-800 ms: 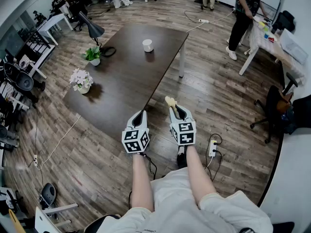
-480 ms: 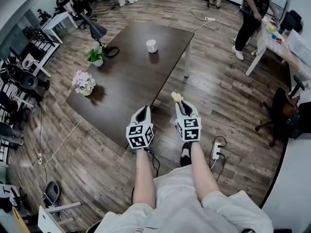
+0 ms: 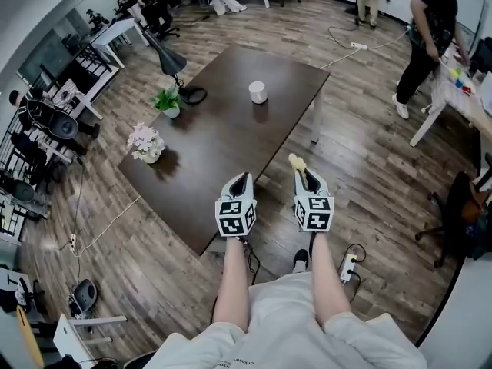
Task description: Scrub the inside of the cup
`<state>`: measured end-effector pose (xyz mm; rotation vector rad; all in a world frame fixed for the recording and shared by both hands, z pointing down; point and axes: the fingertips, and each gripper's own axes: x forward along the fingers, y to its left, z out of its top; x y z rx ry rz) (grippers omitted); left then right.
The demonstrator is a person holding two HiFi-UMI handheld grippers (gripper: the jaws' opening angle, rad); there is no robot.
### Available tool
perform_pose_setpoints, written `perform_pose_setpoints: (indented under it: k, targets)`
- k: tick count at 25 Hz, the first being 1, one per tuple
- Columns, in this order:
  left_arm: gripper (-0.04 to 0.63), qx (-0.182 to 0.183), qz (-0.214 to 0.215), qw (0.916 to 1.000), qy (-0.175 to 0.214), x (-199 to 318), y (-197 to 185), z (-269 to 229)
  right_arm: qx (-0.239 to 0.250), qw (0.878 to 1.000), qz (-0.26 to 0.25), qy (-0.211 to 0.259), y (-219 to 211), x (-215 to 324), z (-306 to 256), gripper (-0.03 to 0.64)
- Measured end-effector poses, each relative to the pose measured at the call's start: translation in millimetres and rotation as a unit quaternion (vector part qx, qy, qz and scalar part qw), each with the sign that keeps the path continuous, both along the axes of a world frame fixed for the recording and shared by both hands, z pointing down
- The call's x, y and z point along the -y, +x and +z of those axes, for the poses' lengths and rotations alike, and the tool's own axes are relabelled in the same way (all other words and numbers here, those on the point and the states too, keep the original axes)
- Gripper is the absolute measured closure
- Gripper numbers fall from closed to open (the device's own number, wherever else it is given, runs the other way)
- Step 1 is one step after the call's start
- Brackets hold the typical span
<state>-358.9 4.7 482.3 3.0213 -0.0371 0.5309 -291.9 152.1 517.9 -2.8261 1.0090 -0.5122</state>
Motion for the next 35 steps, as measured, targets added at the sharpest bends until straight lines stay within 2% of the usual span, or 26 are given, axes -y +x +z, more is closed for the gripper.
perform_pose_setpoints:
  k: [7,18,24,35]
  targets:
    - [0.595,-0.010,-0.028,0.9995,0.011,3.7,33.6,-7.5,0.011,1.000,0.010,0.025,34.5,-13.9,10.5,0.523]
    - [0.595,0.002,-0.024,0.9996,-0.017,-5.2,76.0,28.6,0.018,1.000,0.017,-0.009,75.2,-37.0,32.9,0.522]
    - [0.595,0.007,-0.032,0.9989,-0.033,8.1,120.4,35.5,0.005,1.000,0.013,-0.023,117.8,-32.4,26.5,0.522]
    - [0.595,0.015,-0.050,0.9974,-0.050,38.2,214.8,44.9,0.022,0.999,-0.001,-0.035,210.9,-6.9,37.3,0.521]
